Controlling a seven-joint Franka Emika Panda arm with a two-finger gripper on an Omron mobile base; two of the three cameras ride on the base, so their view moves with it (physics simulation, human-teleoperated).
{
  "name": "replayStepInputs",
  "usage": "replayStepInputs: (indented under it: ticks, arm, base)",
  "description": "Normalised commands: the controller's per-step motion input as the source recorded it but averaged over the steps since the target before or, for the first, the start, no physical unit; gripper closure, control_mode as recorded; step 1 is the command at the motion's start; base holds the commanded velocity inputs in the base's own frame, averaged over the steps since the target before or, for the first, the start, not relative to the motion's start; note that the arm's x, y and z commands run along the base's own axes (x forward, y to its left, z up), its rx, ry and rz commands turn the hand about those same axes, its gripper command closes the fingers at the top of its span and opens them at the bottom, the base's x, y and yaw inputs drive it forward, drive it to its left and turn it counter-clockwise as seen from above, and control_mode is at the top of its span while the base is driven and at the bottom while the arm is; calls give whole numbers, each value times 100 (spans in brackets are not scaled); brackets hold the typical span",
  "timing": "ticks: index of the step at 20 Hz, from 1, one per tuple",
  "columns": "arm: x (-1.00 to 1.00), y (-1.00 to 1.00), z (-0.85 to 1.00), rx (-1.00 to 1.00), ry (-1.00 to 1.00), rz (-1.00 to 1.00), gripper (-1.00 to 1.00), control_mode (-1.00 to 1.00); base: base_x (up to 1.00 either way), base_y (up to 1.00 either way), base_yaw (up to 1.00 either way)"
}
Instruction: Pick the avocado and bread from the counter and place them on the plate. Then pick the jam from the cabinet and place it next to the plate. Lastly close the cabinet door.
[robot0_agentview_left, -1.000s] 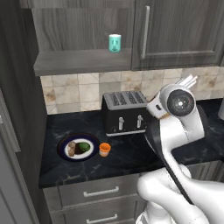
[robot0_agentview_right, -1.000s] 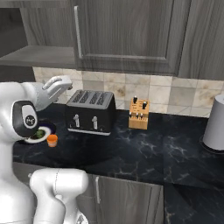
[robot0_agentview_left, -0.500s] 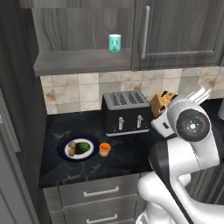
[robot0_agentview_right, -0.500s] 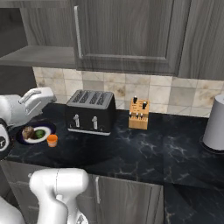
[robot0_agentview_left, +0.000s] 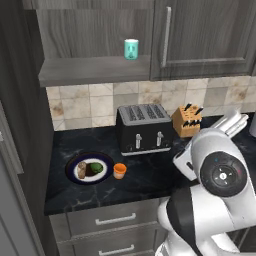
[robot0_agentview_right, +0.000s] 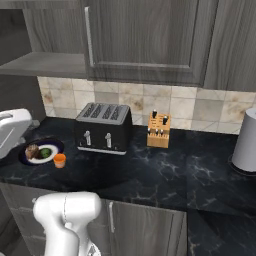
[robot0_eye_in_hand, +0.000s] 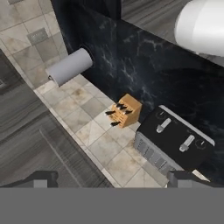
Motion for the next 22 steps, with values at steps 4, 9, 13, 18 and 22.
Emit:
replayStepInputs:
  ticks: [4,9,13,18,22]
  arm:
    - [-44,19,-5,-10,-6,0,-100,-100]
    - [-35,21,-3,-11,-5,0,-100,-100]
    - [-28,28,-3,-15,-5,0,-100,-100]
    - [-20,32,-9,-17,-5,0,-100,-100]
    - [-27,36,-7,-15,-2,0,-100,-100]
  base:
    - [0,0,0]
    - [0,0,0]
    - [0,0,0]
    - [0,0,0]
    - [0,0,0]
